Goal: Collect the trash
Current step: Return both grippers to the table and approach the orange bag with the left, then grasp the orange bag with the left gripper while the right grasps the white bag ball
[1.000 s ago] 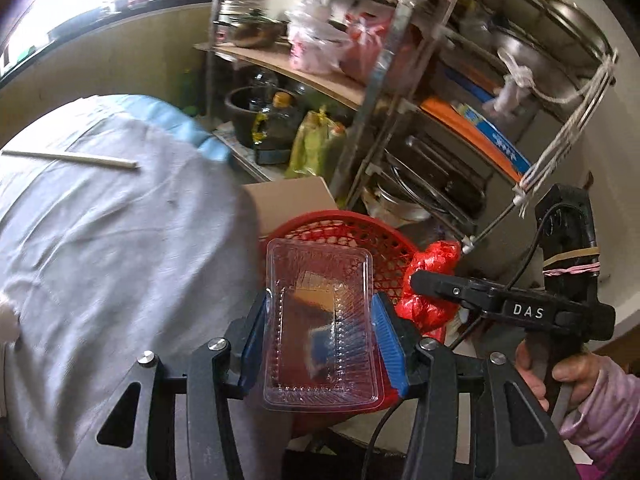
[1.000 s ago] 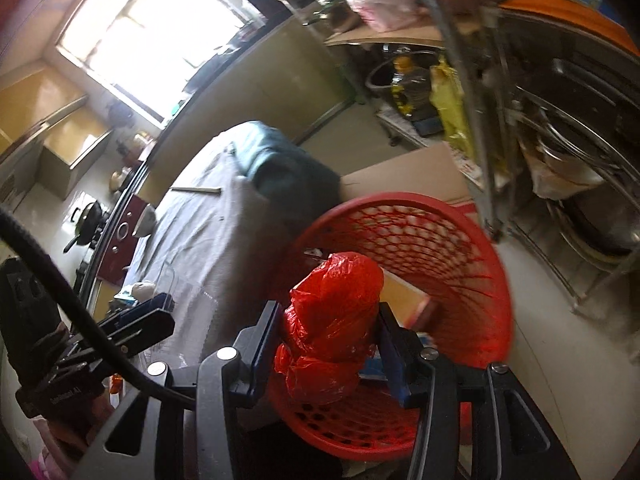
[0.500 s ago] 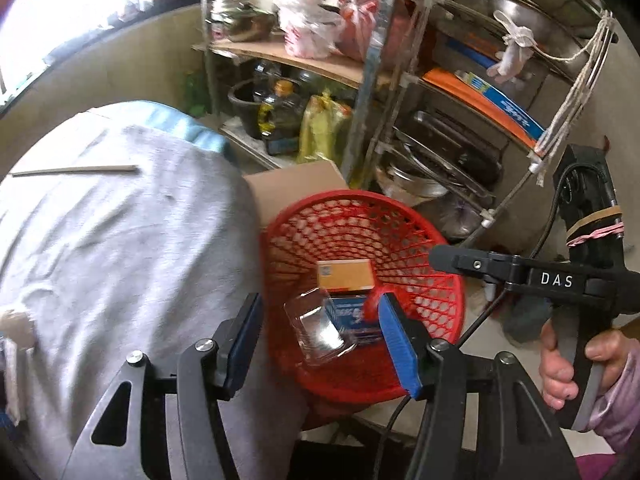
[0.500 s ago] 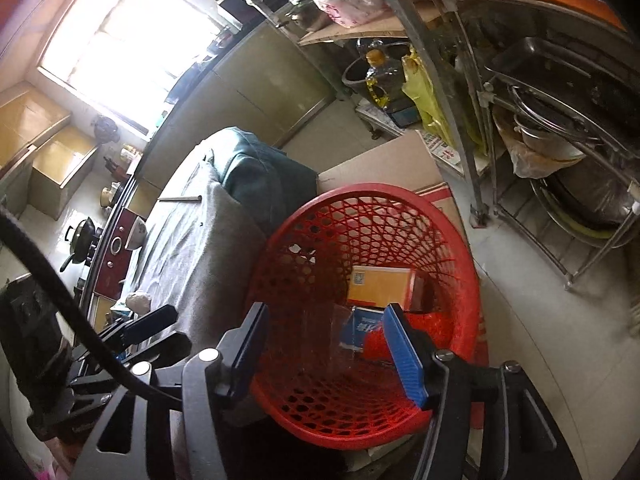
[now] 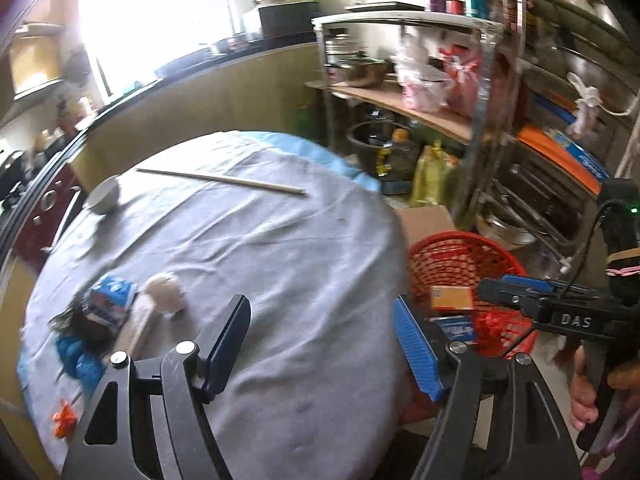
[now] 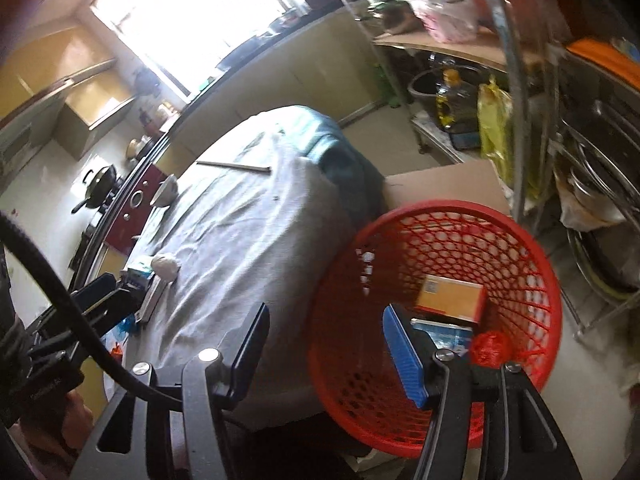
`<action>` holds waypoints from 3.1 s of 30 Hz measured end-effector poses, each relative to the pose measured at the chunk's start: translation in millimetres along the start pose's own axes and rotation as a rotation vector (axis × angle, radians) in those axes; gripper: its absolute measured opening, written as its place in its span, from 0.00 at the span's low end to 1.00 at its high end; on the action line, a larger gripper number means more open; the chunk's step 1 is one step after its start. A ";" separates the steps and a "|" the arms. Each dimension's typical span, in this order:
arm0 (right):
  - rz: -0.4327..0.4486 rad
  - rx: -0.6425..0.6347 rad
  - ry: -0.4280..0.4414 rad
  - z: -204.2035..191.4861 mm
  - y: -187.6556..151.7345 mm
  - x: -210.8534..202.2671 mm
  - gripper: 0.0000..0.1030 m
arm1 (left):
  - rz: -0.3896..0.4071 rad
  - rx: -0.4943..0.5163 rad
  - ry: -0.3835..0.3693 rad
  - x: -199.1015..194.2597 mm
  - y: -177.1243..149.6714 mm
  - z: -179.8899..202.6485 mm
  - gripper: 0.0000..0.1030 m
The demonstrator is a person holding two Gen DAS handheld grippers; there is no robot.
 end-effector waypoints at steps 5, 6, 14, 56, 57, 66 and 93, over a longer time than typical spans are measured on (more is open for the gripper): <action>0.002 -0.046 0.012 -25.8 -0.5 1.8 0.61 | -0.001 -0.016 0.066 -8.9 -8.9 -19.0 0.72; 0.004 -0.053 0.015 -30.2 0.6 1.9 0.61 | -0.003 -0.019 0.081 -10.5 -10.8 -23.2 0.72; 0.032 -0.157 0.039 -73.9 9.5 2.7 0.61 | -0.026 -0.101 0.154 -24.0 -27.9 -61.1 0.73; -0.114 -0.460 0.241 -262.8 -40.8 58.8 0.61 | -0.131 -0.451 0.392 -67.0 -153.2 -238.9 0.73; -0.120 -0.461 0.243 -264.7 -42.3 60.9 0.61 | -0.148 -0.475 0.414 -69.2 -164.8 -250.6 0.73; -0.182 -0.457 0.247 -277.6 -55.1 86.8 0.61 | -0.224 -0.698 0.604 -111.8 -247.6 -348.6 0.73; -0.180 -0.380 0.165 -290.3 -4.3 182.9 0.61 | -0.089 -0.446 0.144 -34.7 -185.1 -413.1 0.73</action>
Point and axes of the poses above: each gripper's, at about its wrist camera, not at the fingertips, and x roughly the way its jaws point, z to its right, y to its top, the point moved 9 cm from there along x, roughly the way its jaws point, and after that the axes turned 1 degree about -x, right-handed, at the moved point
